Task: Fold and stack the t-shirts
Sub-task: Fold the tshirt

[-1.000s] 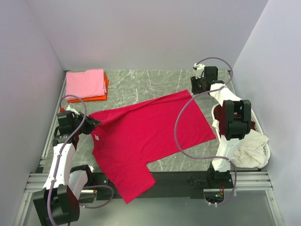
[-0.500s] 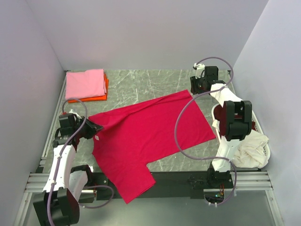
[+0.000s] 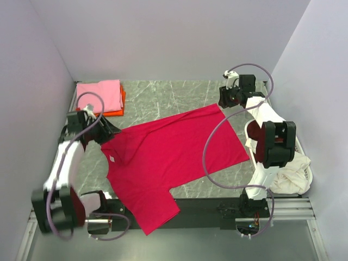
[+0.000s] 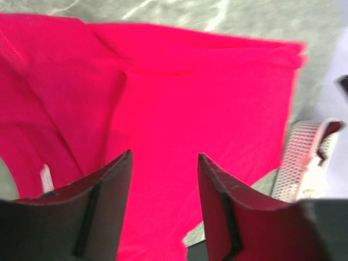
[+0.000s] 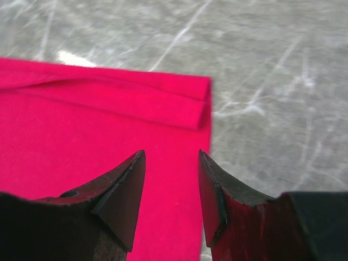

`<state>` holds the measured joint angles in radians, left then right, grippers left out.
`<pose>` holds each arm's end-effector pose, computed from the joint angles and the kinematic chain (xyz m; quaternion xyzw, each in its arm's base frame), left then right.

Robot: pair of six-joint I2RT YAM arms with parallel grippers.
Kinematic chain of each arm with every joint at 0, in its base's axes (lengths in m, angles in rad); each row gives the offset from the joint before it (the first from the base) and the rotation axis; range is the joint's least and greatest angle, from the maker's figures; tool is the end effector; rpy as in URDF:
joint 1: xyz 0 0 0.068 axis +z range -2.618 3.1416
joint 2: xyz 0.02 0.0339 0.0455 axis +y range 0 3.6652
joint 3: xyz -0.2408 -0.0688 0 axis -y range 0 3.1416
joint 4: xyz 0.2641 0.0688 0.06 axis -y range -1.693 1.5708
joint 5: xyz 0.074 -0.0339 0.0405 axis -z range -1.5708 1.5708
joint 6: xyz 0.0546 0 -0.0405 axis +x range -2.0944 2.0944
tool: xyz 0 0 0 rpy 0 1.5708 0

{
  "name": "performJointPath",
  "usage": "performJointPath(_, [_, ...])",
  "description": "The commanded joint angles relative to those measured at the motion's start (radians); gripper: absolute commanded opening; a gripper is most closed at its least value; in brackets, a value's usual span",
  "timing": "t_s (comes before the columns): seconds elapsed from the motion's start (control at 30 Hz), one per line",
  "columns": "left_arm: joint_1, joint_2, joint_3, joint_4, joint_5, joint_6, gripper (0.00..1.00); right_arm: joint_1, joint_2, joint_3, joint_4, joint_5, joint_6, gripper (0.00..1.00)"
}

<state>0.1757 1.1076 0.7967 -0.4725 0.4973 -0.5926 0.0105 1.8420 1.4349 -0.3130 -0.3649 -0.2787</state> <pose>0.2690 0.0213 0.2192 -0.2479 0.8652 -0.2993 0.3167 0.4445 0.0242 0.2136 -0.2032 0.8756 0.1095 0.4242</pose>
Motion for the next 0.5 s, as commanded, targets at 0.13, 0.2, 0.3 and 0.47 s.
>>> performJointPath(0.13, [-0.084,0.391,0.173,0.006,-0.066,0.204,0.44,0.002,-0.087,-0.013,-0.064,-0.143,-0.048,0.52])
performJointPath(0.2, [-0.120,0.468,0.216,-0.009,-0.104,0.218,0.44,0.006,-0.093,-0.013,-0.070,-0.152,-0.050,0.52])
performJointPath(0.3, [-0.156,0.523,0.242,-0.006,-0.146,0.223,0.45,0.006,-0.101,-0.021,-0.072,-0.163,-0.045,0.52])
performJointPath(0.47, [-0.204,0.584,0.279,-0.014,-0.224,0.224,0.46,0.006,-0.101,-0.030,-0.070,-0.169,-0.043,0.52])
